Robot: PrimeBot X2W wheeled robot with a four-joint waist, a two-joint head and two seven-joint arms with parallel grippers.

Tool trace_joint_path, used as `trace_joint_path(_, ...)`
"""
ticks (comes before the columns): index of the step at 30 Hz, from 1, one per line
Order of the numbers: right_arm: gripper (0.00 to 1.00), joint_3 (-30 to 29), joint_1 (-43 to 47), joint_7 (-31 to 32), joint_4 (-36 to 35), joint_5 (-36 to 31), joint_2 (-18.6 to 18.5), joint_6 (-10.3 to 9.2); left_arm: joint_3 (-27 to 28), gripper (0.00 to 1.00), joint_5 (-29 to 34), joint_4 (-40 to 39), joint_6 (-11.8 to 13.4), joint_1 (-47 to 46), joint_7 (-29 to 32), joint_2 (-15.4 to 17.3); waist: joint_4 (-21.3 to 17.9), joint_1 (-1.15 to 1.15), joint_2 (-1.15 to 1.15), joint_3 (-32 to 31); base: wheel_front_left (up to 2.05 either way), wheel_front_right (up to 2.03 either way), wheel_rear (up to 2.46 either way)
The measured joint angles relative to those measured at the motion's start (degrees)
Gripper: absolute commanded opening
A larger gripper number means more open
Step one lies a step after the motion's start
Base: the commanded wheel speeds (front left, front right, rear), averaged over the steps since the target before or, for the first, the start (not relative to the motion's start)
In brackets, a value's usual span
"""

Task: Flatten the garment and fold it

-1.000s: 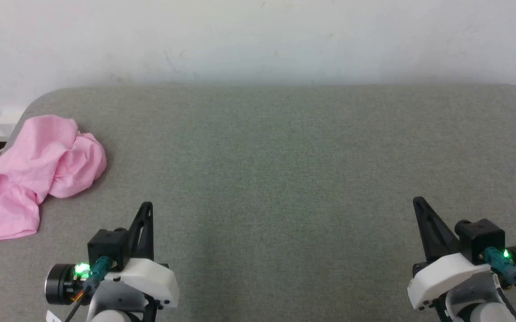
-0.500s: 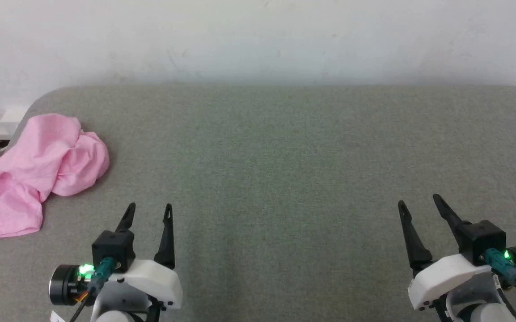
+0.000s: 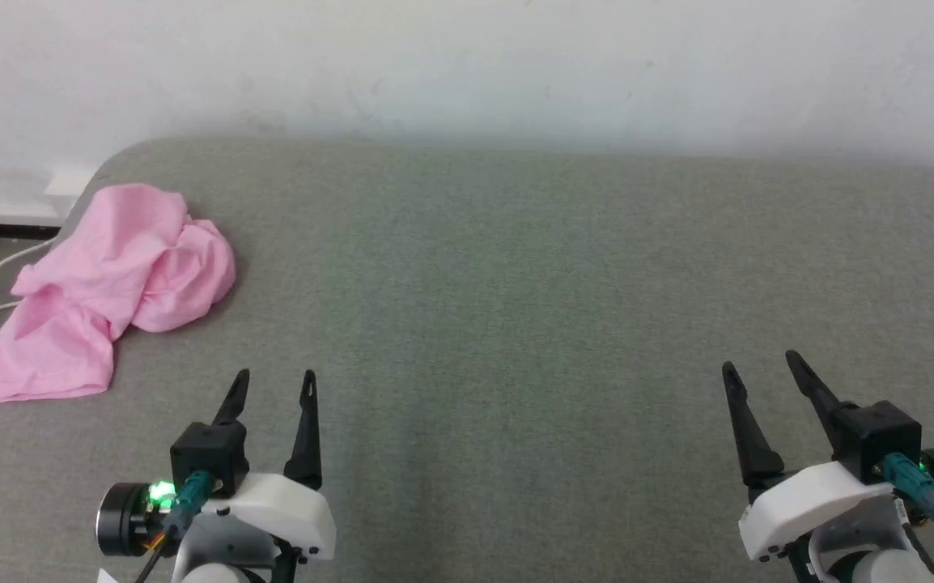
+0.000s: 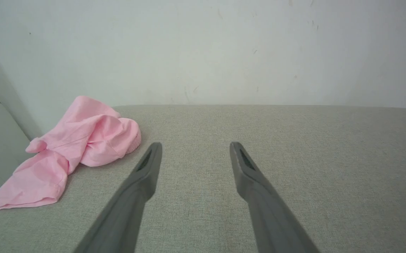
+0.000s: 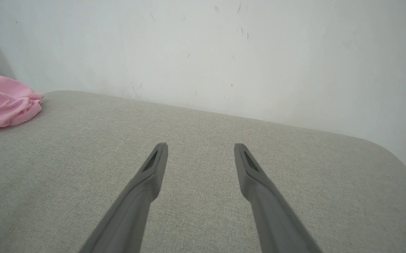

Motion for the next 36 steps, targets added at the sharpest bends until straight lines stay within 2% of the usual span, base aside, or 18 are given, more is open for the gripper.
trace_joint_path(36,1.00,0.74,-0.93,-3.19,1.91,1.49,0.02,0.00,-1.87,1.00,-2.50,2.50,3.08,-0.85,-4.35,0.21,11.59,0.00,0.00,0.28,0.00,0.00,0.00)
